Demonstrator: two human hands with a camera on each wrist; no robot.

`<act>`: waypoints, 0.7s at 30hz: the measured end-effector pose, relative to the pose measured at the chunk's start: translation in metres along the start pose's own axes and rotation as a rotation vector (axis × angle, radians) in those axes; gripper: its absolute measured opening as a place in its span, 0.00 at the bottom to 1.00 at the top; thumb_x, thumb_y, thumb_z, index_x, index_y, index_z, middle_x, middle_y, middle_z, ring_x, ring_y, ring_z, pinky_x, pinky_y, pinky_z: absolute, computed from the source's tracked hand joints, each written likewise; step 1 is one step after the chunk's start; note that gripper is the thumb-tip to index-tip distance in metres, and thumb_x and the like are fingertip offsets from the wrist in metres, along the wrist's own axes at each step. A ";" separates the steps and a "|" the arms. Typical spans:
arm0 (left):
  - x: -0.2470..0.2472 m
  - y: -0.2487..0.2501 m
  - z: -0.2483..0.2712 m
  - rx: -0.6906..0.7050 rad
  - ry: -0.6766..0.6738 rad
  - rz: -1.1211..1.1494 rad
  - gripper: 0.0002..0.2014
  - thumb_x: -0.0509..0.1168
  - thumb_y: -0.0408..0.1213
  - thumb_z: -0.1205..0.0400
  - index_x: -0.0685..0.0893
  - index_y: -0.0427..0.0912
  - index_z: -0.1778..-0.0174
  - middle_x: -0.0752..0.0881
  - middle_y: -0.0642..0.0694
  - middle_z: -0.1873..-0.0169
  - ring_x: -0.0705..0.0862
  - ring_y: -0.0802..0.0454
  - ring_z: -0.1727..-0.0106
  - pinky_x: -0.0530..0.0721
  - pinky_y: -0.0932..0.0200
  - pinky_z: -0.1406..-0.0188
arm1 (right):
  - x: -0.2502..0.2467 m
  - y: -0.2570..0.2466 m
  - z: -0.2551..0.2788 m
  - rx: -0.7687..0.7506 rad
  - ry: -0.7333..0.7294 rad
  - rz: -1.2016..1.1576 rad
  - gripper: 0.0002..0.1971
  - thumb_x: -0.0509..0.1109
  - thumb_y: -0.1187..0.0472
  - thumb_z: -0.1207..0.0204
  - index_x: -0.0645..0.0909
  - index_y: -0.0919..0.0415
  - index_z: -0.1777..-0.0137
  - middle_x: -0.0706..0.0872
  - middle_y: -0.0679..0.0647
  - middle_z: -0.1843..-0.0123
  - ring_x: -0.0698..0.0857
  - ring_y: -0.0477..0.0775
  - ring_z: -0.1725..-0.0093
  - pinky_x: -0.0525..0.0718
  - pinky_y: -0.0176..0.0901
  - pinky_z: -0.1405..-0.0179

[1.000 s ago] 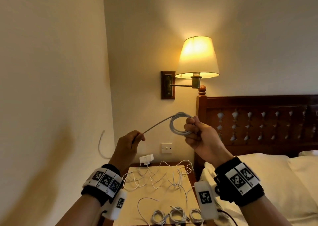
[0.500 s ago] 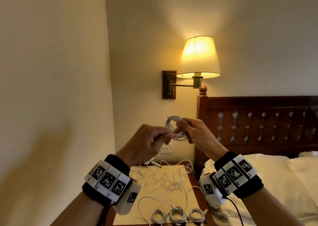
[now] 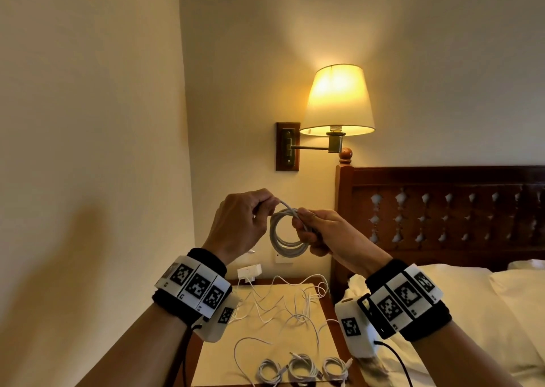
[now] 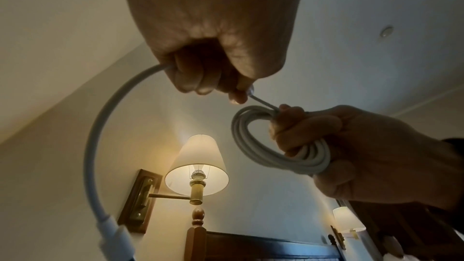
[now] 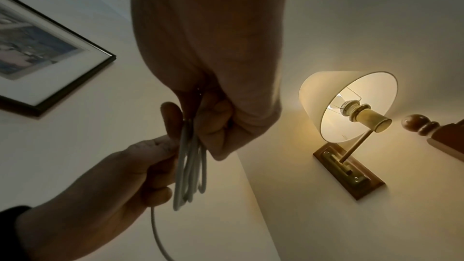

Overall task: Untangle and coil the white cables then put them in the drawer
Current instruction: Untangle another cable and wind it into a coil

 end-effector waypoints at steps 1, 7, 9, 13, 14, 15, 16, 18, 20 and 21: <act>0.001 -0.002 0.001 -0.016 -0.015 0.048 0.10 0.61 0.44 0.14 0.81 0.49 0.60 0.79 0.62 0.72 0.79 0.61 0.70 0.73 0.73 0.68 | -0.001 0.000 0.000 0.005 -0.005 -0.027 0.18 0.51 0.51 0.11 0.76 0.59 0.56 0.71 0.48 0.72 0.65 0.45 0.74 0.63 0.36 0.76; 0.008 -0.033 0.021 -0.209 -0.111 0.180 0.10 0.57 0.42 0.13 0.83 0.48 0.52 0.83 0.50 0.66 0.80 0.54 0.64 0.77 0.67 0.62 | -0.013 0.003 0.002 0.005 -0.001 -0.328 0.19 0.51 0.51 0.12 0.76 0.58 0.59 0.68 0.48 0.71 0.64 0.44 0.75 0.64 0.33 0.79; 0.012 -0.044 0.032 -0.275 -0.134 0.211 0.08 0.60 0.36 0.14 0.84 0.47 0.53 0.85 0.51 0.66 0.83 0.56 0.62 0.81 0.69 0.60 | -0.017 0.001 0.002 0.004 0.014 -0.380 0.18 0.51 0.52 0.11 0.75 0.58 0.59 0.67 0.48 0.71 0.63 0.44 0.75 0.63 0.34 0.79; 0.021 -0.054 0.042 -0.335 -0.185 0.180 0.05 0.69 0.35 0.19 0.91 0.44 0.55 0.91 0.53 0.63 0.87 0.63 0.62 0.85 0.68 0.58 | -0.016 0.001 -0.001 0.013 0.044 -0.394 0.18 0.50 0.52 0.11 0.75 0.57 0.58 0.66 0.48 0.72 0.64 0.44 0.76 0.63 0.33 0.80; 0.022 -0.053 0.041 -0.353 -0.195 0.158 0.05 0.70 0.36 0.20 0.91 0.43 0.56 0.91 0.53 0.64 0.87 0.63 0.63 0.86 0.67 0.59 | -0.014 0.003 -0.001 0.018 0.048 -0.392 0.18 0.50 0.52 0.11 0.75 0.57 0.59 0.66 0.48 0.72 0.63 0.44 0.76 0.63 0.33 0.80; 0.023 -0.052 0.038 -0.383 -0.183 0.156 0.05 0.70 0.36 0.20 0.91 0.43 0.57 0.91 0.52 0.65 0.87 0.62 0.66 0.86 0.66 0.62 | -0.012 0.004 -0.002 0.023 0.050 -0.396 0.18 0.50 0.52 0.11 0.75 0.57 0.59 0.66 0.48 0.72 0.63 0.44 0.75 0.63 0.33 0.80; 0.022 -0.050 0.034 -0.431 -0.140 0.187 0.05 0.70 0.36 0.20 0.91 0.41 0.58 0.91 0.50 0.67 0.88 0.59 0.68 0.88 0.64 0.64 | -0.010 0.005 -0.003 0.028 0.048 -0.413 0.18 0.50 0.52 0.11 0.74 0.58 0.59 0.66 0.48 0.72 0.63 0.44 0.75 0.62 0.34 0.80; 0.019 -0.044 0.022 -0.591 0.036 0.364 0.06 0.70 0.33 0.20 0.90 0.35 0.57 0.91 0.44 0.68 0.90 0.51 0.68 0.90 0.57 0.65 | -0.007 0.005 -0.004 0.035 0.035 -0.466 0.18 0.50 0.52 0.11 0.74 0.58 0.58 0.66 0.48 0.72 0.63 0.44 0.75 0.62 0.34 0.80; 0.015 -0.035 0.011 -0.750 0.194 0.603 0.06 0.70 0.31 0.20 0.89 0.31 0.54 0.91 0.39 0.65 0.91 0.46 0.66 0.91 0.54 0.63 | -0.004 0.004 -0.004 0.040 0.023 -0.505 0.18 0.50 0.53 0.11 0.74 0.58 0.58 0.66 0.48 0.72 0.63 0.44 0.75 0.62 0.34 0.80; 0.015 -0.030 0.007 -0.802 0.236 0.699 0.06 0.70 0.30 0.20 0.89 0.30 0.53 0.91 0.37 0.64 0.91 0.46 0.65 0.91 0.55 0.64 | -0.003 0.004 -0.003 0.041 0.019 -0.517 0.18 0.50 0.53 0.11 0.74 0.58 0.58 0.66 0.48 0.72 0.63 0.44 0.75 0.62 0.34 0.80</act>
Point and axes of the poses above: each hand's wrist, its own z-axis away from the middle knuckle, its own x-axis out of the palm, y = z × x, the point moved 1 cm from there along -z, towards the middle knuckle
